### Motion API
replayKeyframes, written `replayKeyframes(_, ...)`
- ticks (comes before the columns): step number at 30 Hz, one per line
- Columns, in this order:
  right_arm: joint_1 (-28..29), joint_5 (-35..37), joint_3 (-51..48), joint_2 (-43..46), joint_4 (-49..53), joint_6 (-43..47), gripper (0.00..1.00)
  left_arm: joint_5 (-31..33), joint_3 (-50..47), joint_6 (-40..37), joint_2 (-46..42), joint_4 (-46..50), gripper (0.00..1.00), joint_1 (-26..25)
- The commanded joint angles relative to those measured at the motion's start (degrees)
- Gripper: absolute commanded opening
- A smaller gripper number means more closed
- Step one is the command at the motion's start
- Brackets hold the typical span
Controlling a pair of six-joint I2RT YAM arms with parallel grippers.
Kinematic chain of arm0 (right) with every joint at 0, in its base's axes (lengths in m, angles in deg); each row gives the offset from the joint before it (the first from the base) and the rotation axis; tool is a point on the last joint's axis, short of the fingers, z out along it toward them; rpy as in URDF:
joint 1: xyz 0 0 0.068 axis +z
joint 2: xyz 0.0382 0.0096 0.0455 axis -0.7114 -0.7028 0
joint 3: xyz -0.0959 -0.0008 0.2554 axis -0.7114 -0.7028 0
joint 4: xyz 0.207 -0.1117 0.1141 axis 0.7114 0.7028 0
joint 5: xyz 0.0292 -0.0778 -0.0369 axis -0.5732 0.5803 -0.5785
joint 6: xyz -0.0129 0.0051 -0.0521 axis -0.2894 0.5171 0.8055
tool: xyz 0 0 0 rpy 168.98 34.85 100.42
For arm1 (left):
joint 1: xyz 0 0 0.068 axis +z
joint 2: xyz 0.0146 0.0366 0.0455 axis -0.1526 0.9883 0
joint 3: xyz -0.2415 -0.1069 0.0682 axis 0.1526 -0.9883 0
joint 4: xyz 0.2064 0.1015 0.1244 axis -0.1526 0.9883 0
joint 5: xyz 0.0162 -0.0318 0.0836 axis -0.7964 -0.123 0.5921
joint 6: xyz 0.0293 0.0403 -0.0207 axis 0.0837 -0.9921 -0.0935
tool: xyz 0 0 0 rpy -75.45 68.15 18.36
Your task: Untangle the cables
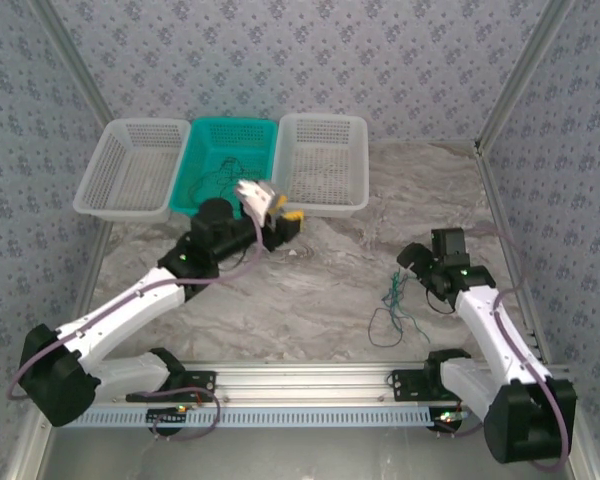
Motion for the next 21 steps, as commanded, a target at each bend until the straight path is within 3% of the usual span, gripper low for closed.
replayKeyframes(1,0.4,-9.6,-0.3,-7.0,-1.7,2.0,0.89,-3.1,-2.2,-6.1,0.3,-0.9,0.58,-4.3)
replayKeyframes(4,1.7,-11.8,0.8,-13.4,-3.8,2.5,0.85,-3.2,-4.0,-5.7,1.2,-2.2,0.58,-6.9)
replayKeyframes(6,2.6,-12.6,1.3,-16.5,-5.5,1.9,0.77,-2.7,-4.8,-4.9,1.9,-3.1,0.58,-7.7)
replayKeyframes(9,4.3,-10.0,1.6,-18.4,-7.2,0.3,0.50,-1.3,-5.2,-4.2,2.8,-2.6,0.58,-8.6)
replayKeyframes(13,4.5,-6.5,1.0,-17.9,-8.2,-4.0,0.02,-1.1,-6.2,-4.1,2.9,-3.0,0.58,-9.0)
replayKeyframes(21,4.8,-11.5,2.9,-12.0,-11.9,-11.7,0.00,-4.1,-7.0,-4.3,3.9,-4.6,0.59,-9.3)
